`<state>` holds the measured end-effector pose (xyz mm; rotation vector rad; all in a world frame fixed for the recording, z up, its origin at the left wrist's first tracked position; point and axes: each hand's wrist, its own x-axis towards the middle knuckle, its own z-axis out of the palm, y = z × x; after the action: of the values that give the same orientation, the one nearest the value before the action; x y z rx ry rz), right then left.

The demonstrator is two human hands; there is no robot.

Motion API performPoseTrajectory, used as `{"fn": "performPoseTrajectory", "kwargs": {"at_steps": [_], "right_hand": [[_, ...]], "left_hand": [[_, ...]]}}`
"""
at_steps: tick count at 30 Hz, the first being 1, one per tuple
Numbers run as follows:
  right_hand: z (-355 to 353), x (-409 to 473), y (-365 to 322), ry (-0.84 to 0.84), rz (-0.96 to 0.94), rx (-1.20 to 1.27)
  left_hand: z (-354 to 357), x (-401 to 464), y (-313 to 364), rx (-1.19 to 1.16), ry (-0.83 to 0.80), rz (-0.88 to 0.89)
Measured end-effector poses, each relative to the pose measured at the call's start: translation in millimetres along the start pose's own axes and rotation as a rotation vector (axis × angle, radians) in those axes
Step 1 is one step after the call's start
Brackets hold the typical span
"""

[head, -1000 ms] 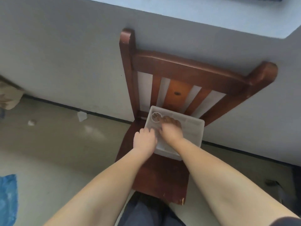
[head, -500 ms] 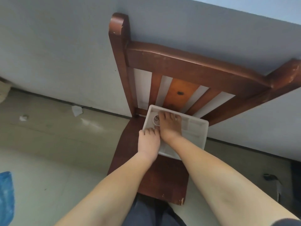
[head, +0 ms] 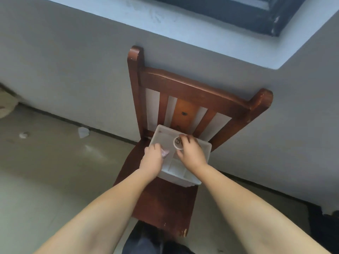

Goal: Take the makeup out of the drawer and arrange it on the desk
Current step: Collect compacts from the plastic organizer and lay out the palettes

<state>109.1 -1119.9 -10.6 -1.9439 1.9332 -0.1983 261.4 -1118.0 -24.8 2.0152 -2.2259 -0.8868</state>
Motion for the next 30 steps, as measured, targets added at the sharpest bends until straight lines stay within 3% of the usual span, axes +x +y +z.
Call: {"fn": "performPoseTrajectory", "kwargs": {"at_steps": [8,16,23,30], "right_hand": [[6,-56,-65,-0.083,-0.311,-0.016],[62,-161,-204,-0.332,-0.787,-0.147],[125,-317,-316,-0.475,-1.204,-0.141],[208,-537,-399,-0.589,-1.530,-0.143]], "left_hand": [[-20,-122,-44,-0.056,0.273,-0.255],[-5,-320,-140,-0.272,0.538,-0.774],[43,-526,-188,-0.379,0.721,-1.170],[128,-752,-217,-0.426,0.823,-1.471]]}}
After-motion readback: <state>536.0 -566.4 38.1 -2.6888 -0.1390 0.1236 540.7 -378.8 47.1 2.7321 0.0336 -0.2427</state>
